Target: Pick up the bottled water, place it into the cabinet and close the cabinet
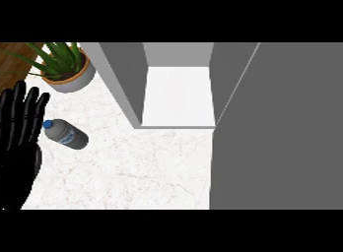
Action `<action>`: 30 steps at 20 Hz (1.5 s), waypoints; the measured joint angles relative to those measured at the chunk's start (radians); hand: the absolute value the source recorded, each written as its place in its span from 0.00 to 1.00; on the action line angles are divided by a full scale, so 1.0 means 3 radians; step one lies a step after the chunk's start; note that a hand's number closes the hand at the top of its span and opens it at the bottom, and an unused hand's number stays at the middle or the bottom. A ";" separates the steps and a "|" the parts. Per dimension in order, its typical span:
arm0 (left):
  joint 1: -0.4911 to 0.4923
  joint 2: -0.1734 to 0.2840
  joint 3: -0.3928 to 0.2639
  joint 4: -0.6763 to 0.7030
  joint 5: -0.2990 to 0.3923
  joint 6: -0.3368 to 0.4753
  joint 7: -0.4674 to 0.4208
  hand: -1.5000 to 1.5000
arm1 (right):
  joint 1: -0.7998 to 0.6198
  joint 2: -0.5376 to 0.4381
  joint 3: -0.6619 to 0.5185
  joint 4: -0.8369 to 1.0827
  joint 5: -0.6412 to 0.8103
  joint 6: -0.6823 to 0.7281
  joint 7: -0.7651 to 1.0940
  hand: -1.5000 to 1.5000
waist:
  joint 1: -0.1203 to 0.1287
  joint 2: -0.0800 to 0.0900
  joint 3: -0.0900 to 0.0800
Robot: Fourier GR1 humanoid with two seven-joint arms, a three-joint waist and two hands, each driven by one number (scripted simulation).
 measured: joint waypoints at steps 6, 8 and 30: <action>-0.0059 -0.0114 0.0318 0.0000 -0.0421 0.0552 0.0087 0.00 | 0.0263 -0.0069 0.0029 -0.0216 0.0012 0.0094 0.0096 0.00 | -0.0010 -0.0002 0.0007; -0.0021 -0.0174 0.0405 0.0019 -0.0270 0.0852 0.0202 0.00 | 0.0366 -0.0041 0.0143 -0.0266 -0.0160 0.0209 0.0191 0.00 | -0.0003 -0.0006 0.0006; 0.0700 -0.0263 -0.0645 -0.0689 -0.0620 0.2258 0.0692 0.00 | 0.1992 -0.0016 0.0451 -0.1238 -0.0553 0.0819 0.0109 0.00 | -0.0030 -0.0007 0.0008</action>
